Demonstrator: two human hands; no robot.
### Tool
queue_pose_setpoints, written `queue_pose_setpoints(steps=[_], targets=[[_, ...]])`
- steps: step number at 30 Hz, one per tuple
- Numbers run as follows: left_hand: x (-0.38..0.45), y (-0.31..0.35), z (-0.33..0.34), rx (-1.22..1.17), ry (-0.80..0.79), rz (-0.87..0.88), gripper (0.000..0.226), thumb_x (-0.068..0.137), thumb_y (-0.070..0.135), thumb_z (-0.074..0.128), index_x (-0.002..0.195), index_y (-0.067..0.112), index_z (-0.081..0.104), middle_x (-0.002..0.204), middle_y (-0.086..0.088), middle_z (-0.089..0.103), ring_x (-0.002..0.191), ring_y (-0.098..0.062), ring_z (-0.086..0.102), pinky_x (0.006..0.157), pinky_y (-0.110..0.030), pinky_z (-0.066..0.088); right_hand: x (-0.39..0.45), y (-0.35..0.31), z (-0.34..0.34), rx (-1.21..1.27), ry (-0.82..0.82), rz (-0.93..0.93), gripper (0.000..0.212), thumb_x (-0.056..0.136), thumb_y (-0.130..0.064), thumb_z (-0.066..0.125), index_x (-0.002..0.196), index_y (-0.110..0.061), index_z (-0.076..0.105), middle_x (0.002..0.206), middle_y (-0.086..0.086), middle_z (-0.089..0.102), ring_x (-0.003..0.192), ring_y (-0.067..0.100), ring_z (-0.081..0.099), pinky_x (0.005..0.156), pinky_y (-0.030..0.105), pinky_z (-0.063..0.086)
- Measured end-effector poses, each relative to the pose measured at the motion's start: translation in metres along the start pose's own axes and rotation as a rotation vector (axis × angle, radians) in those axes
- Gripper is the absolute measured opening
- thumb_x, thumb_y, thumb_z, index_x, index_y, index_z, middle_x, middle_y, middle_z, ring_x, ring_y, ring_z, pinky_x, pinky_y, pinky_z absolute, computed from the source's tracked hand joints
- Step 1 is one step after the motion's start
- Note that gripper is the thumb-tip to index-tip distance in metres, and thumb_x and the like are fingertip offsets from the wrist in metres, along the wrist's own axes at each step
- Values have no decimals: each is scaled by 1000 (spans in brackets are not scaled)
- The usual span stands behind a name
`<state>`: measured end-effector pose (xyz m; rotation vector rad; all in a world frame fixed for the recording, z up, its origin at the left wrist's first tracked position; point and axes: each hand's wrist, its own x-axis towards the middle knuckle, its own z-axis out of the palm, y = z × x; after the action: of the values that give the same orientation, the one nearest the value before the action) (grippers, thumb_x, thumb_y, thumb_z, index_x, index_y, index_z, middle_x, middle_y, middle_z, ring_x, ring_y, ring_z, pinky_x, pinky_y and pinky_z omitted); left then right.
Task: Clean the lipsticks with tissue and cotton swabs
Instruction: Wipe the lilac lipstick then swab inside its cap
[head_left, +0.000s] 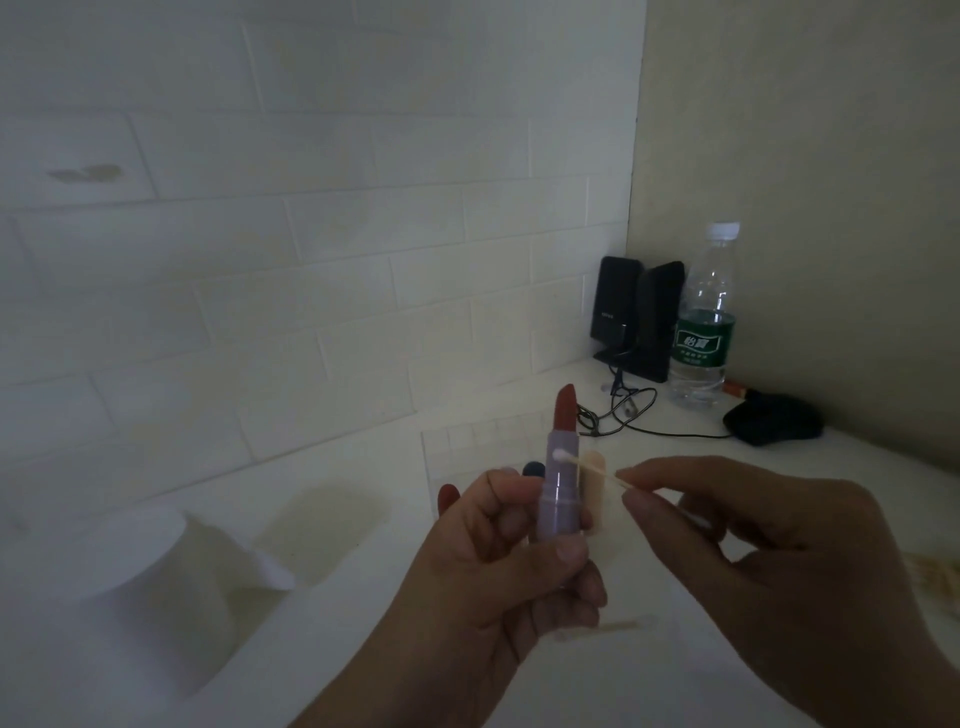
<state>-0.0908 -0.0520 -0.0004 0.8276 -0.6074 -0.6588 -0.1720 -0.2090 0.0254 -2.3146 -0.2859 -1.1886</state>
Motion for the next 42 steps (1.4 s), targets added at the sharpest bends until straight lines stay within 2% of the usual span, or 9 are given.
queue_pose_setpoints(steps=[4,8,13,17,21,24,28,37,42], targets=[[1,0,0,33,15,3,45,46,7,94,83,5,68,87,-21,66,53,-27,62,49,-30,53,-1,-1,0,41,-20,-3,7,78,-33,63,82,-33,70,53,-25,47,46,-3,49,50,-1,32],[1,0,0,42,34,4,45,43,7,95,80,8,69,83,-19,66,53,-27,62,48,-30,53,-1,1,0,31,1,10,12,77,-28,70,85,-37,67,55,-30,46,47,-3,51,49,0,33],[1,2,1,32,34,-6,45,43,8,95,81,7,69,76,-18,66,52,-27,62,48,-29,54,-4,2,-2,87,-34,-16,3,76,-27,69,77,-30,70,50,-14,50,44,4,52,44,12,42],[0,3,2,19,41,-12,50,45,6,94,86,2,65,75,-21,65,53,-27,63,48,-28,54,-3,0,-2,64,-65,-33,5,76,-29,66,76,-28,71,50,-18,51,44,0,51,47,5,37],[0,4,2,15,52,-15,53,45,6,94,88,0,64,75,-21,64,52,-27,63,46,-28,54,-3,2,-4,65,-58,-5,3,76,-27,69,76,-29,71,50,-15,54,44,3,53,44,9,39],[-1,4,4,13,50,-18,52,44,6,94,87,1,66,75,-21,65,52,-27,63,46,-27,54,-2,1,-4,72,-42,-1,3,76,-27,68,77,-28,71,50,-20,49,43,1,49,47,3,35],[-1,4,4,12,59,-22,50,44,5,94,85,2,67,74,-22,64,52,-27,63,47,-28,54,-2,-1,-4,98,-60,-9,8,78,-32,63,77,-29,71,51,-15,54,45,4,53,45,8,39],[0,5,5,45,86,-4,48,41,6,95,82,7,69,75,-20,65,52,-27,64,46,-27,53,-3,-1,-6,42,-39,19,7,76,-31,67,76,-27,72,51,-12,57,44,6,54,44,14,44],[-1,5,8,45,113,-9,36,51,-5,78,82,2,63,74,-22,63,49,-27,62,43,-27,52,-1,-6,-7,8,-55,10,2,76,-27,70,76,-26,72,52,-14,55,46,5,51,47,6,38]])
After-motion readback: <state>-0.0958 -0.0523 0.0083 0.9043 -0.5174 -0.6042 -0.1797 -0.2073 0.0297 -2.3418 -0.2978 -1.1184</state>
